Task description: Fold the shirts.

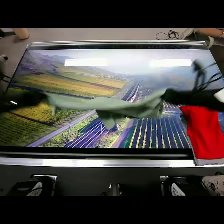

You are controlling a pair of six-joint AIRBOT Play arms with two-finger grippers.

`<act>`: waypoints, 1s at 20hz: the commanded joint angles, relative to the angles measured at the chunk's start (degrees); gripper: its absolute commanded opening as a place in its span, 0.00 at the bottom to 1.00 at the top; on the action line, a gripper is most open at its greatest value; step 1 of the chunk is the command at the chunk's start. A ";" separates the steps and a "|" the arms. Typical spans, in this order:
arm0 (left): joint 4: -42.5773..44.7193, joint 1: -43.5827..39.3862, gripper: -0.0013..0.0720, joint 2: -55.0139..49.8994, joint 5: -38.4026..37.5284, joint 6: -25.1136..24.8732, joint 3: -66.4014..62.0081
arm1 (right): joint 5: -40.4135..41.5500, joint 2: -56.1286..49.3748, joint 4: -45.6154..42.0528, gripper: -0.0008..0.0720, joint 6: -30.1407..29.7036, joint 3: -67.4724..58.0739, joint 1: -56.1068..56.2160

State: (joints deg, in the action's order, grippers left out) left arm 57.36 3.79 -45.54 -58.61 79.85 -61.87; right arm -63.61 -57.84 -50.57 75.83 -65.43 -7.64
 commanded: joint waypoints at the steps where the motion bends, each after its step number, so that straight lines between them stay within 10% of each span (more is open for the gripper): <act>1: 3.39 0.07 0.05 8.22 7.34 -0.17 -26.71 | 6.25 14.19 -3.15 0.04 -2.16 -21.24 0.04; 6: 5.05 0.07 0.05 9.53 2.23 7.15 -45.86 | 10.21 24.11 -6.03 0.04 2.62 -32.28 0.04; 14: 17.33 0.07 0.06 2.73 -13.99 7.15 -36.85 | 9.27 12.04 -6.71 0.05 2.99 -32.28 0.04; 20: 18.29 0.04 0.06 -12.33 1.07 7.02 -13.25 | 6.23 -17.90 -5.97 0.05 4.26 -32.28 0.07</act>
State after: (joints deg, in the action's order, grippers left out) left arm 74.04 3.77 -50.68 -65.23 86.85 -84.51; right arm -57.52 -63.07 -57.12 79.02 -97.58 -7.55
